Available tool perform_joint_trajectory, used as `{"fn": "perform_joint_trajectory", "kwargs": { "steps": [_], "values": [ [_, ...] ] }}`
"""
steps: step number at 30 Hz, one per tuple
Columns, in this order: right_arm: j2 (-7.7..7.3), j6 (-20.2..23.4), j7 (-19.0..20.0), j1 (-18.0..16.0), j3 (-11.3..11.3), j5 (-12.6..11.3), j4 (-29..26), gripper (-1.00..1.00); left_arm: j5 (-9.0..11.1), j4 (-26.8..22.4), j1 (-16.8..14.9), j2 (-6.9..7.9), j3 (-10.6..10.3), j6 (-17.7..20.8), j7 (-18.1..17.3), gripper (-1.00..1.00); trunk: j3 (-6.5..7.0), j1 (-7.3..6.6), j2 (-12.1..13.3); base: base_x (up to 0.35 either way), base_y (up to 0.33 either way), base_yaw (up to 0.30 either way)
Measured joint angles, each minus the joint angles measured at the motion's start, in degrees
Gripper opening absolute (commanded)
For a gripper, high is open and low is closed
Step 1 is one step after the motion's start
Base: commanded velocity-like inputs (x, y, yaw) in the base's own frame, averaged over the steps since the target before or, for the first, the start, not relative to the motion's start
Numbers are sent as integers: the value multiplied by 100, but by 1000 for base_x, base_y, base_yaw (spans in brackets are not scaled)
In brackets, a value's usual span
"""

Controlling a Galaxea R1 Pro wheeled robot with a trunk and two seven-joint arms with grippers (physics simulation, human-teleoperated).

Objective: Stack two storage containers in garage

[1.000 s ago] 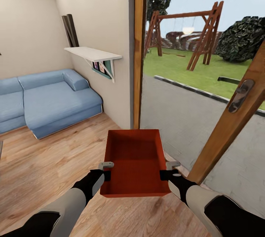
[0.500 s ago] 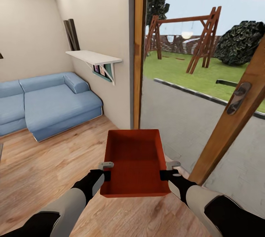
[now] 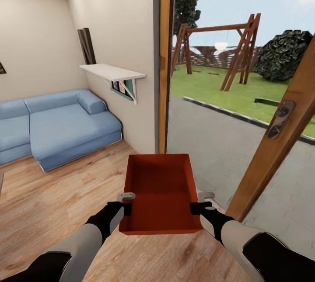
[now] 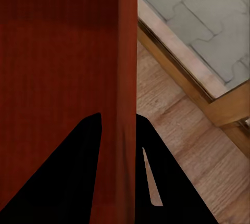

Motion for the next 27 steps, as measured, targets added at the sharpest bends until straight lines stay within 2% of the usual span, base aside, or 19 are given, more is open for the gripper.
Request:
{"fn": "perform_joint_trajectory", "kwargs": {
  "steps": [27],
  "values": [
    [0,0,0,1,1,-1,1,-100,1,0,1,-1,0,0,1,-100,247,0,1,0,0,0]
  ]
}}
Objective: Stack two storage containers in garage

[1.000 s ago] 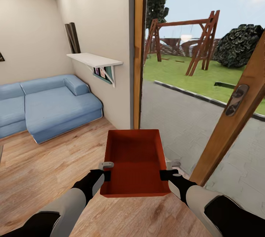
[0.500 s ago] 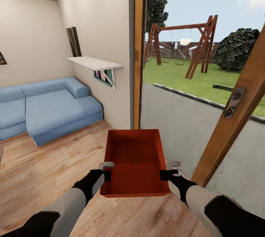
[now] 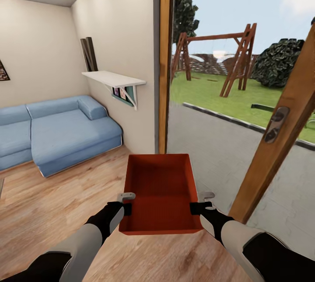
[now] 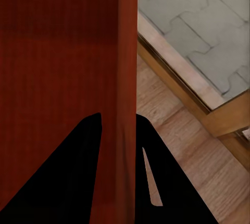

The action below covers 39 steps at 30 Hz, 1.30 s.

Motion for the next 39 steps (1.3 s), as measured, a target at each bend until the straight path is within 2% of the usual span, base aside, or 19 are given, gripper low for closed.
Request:
{"fn": "perform_joint_trajectory", "kwargs": {
  "steps": [20,39],
  "values": [
    [1,0,-1,-3,7,-4,2,-100,-4,-2,1,0,5,0,-2,-100,182,0,0,0,0,0],
    [-3,10,5,0,4,-2,-4,-100,15,5,-1,0,-8,1,5,-100,193,0,1,0,0,0]
  ]
}}
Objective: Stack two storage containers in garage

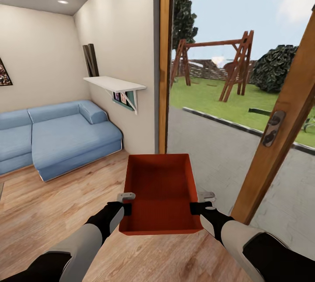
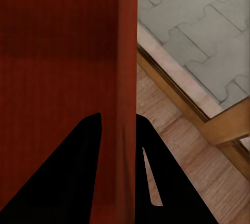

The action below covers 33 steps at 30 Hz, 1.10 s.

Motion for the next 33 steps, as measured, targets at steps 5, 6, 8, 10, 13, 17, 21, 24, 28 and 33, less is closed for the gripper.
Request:
{"fn": "perform_joint_trajectory", "kwargs": {
  "steps": [5,6,8,10,13,17,21,24,28,33],
  "values": [
    [0,0,-2,-1,2,-2,1,-100,0,-1,0,-2,1,0,4,-100,0,0,0,0,0,0],
    [1,-1,-3,0,1,-2,1,-100,1,0,0,0,-1,0,1,-100,0,0,0,0,0,5],
    [1,-1,-3,1,-2,0,0,-100,4,0,-1,0,-4,0,3,-100,0,0,0,0,0,79],
    [-4,-1,6,1,-3,0,1,-100,3,-1,0,-5,-3,1,11,-100,0,0,0,0,0,196],
    [1,2,-2,-2,2,-1,1,-100,1,-1,1,-1,1,1,4,-100,0,0,0,0,0,252],
    [5,-1,-7,1,2,-2,2,-100,-1,-2,2,3,1,1,-3,-100,0,0,0,0,0,270],
    [3,-1,-5,1,2,-3,2,-100,-1,-2,2,2,0,1,-2,-100,0,0,0,0,0,274],
    [2,-1,-3,-1,5,-4,3,-100,-3,-3,3,0,3,0,-2,-100,0,0,0,0,0,275],
    [2,-1,-2,-1,4,-4,3,-100,-2,-3,3,0,3,1,-1,-100,0,0,0,0,0,275],
    [2,-1,-2,-2,3,-3,2,-100,-2,-3,1,0,2,1,-1,-100,0,0,0,0,0,275]
  ]
}}
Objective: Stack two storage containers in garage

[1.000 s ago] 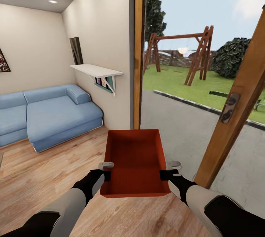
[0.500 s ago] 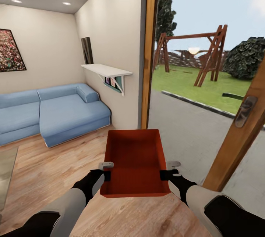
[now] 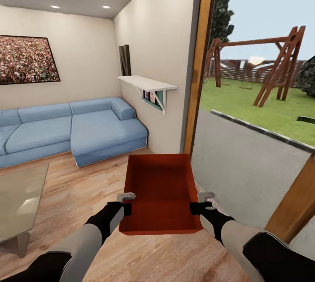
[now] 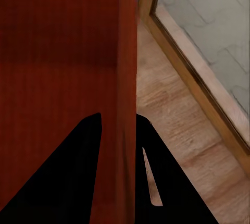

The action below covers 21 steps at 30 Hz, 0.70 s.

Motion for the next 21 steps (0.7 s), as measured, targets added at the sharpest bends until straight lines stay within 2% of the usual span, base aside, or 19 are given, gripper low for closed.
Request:
{"fn": "perform_joint_trajectory", "kwargs": {
  "steps": [21],
  "values": [
    [1,0,-1,-1,5,-3,2,-100,-3,-1,2,0,4,0,-2,-100,0,0,0,0,0,275]
  ]
}}
